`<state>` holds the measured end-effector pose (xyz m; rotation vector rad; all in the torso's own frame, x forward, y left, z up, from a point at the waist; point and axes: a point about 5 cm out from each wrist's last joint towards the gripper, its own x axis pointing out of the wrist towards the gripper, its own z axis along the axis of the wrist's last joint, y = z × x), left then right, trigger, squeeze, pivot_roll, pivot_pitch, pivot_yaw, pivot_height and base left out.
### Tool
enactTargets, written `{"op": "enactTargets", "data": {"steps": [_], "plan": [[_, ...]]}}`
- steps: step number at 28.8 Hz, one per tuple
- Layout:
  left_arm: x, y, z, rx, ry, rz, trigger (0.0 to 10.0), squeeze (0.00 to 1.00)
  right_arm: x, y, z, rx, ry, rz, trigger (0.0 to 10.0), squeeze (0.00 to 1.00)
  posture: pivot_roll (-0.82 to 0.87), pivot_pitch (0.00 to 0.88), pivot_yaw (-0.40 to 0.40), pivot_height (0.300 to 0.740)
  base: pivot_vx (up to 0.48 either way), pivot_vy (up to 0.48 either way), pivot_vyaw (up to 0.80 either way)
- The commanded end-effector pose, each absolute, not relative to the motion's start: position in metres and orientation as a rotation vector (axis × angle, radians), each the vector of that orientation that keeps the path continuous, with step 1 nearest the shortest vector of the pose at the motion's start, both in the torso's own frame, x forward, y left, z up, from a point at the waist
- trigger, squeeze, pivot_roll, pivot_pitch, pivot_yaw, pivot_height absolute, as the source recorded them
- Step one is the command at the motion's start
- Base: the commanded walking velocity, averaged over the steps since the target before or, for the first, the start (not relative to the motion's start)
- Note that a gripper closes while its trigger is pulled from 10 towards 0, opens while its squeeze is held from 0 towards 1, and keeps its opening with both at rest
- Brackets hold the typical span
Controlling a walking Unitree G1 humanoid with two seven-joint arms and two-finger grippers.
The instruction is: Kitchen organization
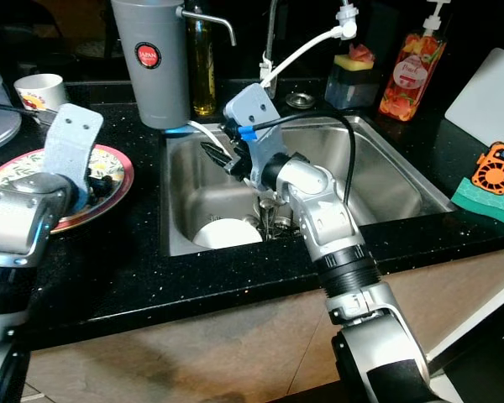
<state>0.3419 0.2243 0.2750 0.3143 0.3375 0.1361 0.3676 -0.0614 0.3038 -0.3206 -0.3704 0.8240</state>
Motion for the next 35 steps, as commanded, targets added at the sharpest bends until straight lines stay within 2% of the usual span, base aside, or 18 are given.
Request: {"op": "enactTargets", "data": {"steps": [1, 9, 13, 16, 24, 35], "plan": [[0.341, 0.222, 0.262, 0.275, 0.397, 0.119, 10.0, 0.0, 0.364, -0.06, 0.31, -0.353, -0.403, 0.84, 10.0, 0.0, -0.03, 0.089, -0.058, 0.74, 0.0, 0.0, 0.0], [0.342, 0.231, 0.277, 0.186, 0.298, 0.223, 10.0, 0.0, 0.358, -0.056, 0.311, -0.362, -0.428, 0.902, 10.0, 0.0, -0.03, 0.094, -0.059, 0.74, 0.0, 0.0, 0.0], [0.341, 0.24, 0.289, 0.138, 0.233, 0.301, 10.0, 0.0, 0.342, -0.046, 0.308, -0.363, -0.454, 1.071, 10.0, 0.0, -0.03, 0.099, -0.06, 0.74, 0.0, 0.0, 0.0], [0.341, 0.241, 0.288, 0.153, 0.246, 0.302, 10.0, 0.0, 0.333, -0.041, 0.298, -0.384, -0.397, 1.189, 10.0, 0.0, -0.03, 0.103, -0.062, 0.74, 0.0, 0.0, 0.0], [0.341, 0.241, 0.278, 0.182, 0.299, 0.308, 10.0, 0.0, 0.324, -0.041, 0.28, -0.366, -0.266, 1.335, 10.0, 0.0, -0.03, 0.107, -0.063, 0.74, 0.0, 0.0, 0.0], [0.342, 0.24, 0.266, 0.128, 0.338, 0.297, 10.0, 0.0, 0.318, -0.043, 0.275, -0.427, -0.258, 1.382, 10.0, 0.0, -0.03, 0.109, -0.063, 0.74, 0.0, 0.0, 0.0]]}}
